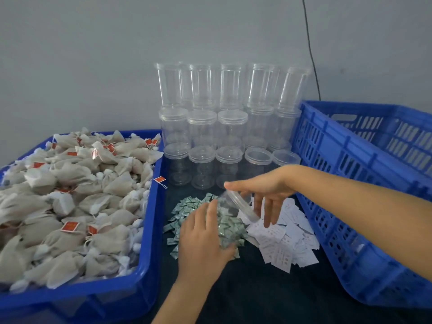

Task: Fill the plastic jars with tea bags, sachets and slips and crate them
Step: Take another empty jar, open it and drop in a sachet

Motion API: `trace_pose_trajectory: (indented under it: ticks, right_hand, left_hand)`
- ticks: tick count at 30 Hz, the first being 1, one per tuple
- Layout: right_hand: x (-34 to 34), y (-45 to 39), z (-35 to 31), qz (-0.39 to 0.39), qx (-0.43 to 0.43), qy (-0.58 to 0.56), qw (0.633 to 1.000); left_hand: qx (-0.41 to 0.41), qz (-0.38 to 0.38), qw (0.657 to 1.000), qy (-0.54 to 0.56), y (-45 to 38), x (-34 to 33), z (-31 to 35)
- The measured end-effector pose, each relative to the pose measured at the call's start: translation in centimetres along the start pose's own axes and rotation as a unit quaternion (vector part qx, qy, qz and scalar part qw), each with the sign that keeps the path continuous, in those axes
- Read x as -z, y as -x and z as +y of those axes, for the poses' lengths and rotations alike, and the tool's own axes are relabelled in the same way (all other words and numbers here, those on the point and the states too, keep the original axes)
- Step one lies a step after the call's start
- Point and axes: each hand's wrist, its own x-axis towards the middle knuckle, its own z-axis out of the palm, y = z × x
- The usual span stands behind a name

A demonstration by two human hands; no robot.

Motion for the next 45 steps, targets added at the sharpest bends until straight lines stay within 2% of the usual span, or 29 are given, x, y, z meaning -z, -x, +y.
trace_pose_trajectory:
  ticks: [2,4,6,8,11,13,15,16,17,19,23,26,31,34,39,45]
  right_hand:
    - [-0.4,-0.7,0.5,0.013,0.033,0.014,0.999]
    - [-0.5,-0.9,1.2,0.015,0.097,0.015,0.995]
    - [-0.5,-0.7,1.9,0.020,0.159,0.045,0.986]
    - [-0.2,-0.4,2.4,0.029,0.205,0.075,0.975]
    - [0.7,0.1,2.7,-0.015,0.248,0.061,0.967]
    - [1.4,0.7,3.1,-0.040,0.279,0.024,0.959]
    - [2.5,1.3,4.0,-0.036,0.340,-0.113,0.933]
    - [3.2,1.5,4.6,-0.022,0.374,-0.196,0.906]
    - [3.8,1.3,5.0,0.005,0.400,-0.260,0.879]
    - [4.1,0.0,5.5,0.086,0.412,-0.329,0.845]
    - [1.5,-5.4,6.0,0.250,0.340,-0.390,0.819]
    - [-0.2,-8.6,6.8,0.315,0.285,-0.398,0.813]
    - [-2.1,-12.6,7.4,0.435,0.165,-0.342,0.816]
    - [-3.1,-14.4,7.5,0.458,0.130,-0.260,0.840]
    - [-3.7,-16.2,7.8,0.436,0.085,-0.181,0.878]
    - [-3.2,-16.2,7.5,0.418,0.043,-0.074,0.904]
  left_hand:
    - [-0.013,0.013,1.000,-0.024,0.3,-0.3,-0.4]
    - [0.013,-0.018,1.000,0.006,0.4,-0.4,-0.7]
    - [0.070,-0.064,0.991,0.095,0.7,-0.5,-0.8]
    - [0.122,-0.113,0.959,0.230,0.6,-0.3,-0.6]
    - [0.174,-0.201,0.874,0.407,0.2,0.0,-0.4]
    - [0.185,-0.286,0.789,0.512,0.1,0.1,-1.0]
    - [0.218,-0.331,0.689,0.607,0.5,0.4,-1.7]
    - [0.227,-0.329,0.666,0.630,0.8,0.4,-2.0]
    - [0.227,-0.317,0.673,0.628,1.0,0.2,-2.1]
    - [0.237,-0.264,0.720,0.597,1.1,-0.4,-1.8]
    - [0.253,-0.160,0.766,0.569,1.0,-1.2,-1.1]
    - [0.241,-0.090,0.812,0.523,0.6,-1.3,-0.7]
    - [0.228,-0.025,0.847,0.479,0.3,-1.3,-0.9]
    - [0.227,-0.023,0.858,0.459,0.2,-1.1,-1.1]
    - [0.226,-0.030,0.856,0.464,0.6,-1.1,-1.3]
    - [0.224,-0.015,0.851,0.475,0.8,-1.1,-1.3]
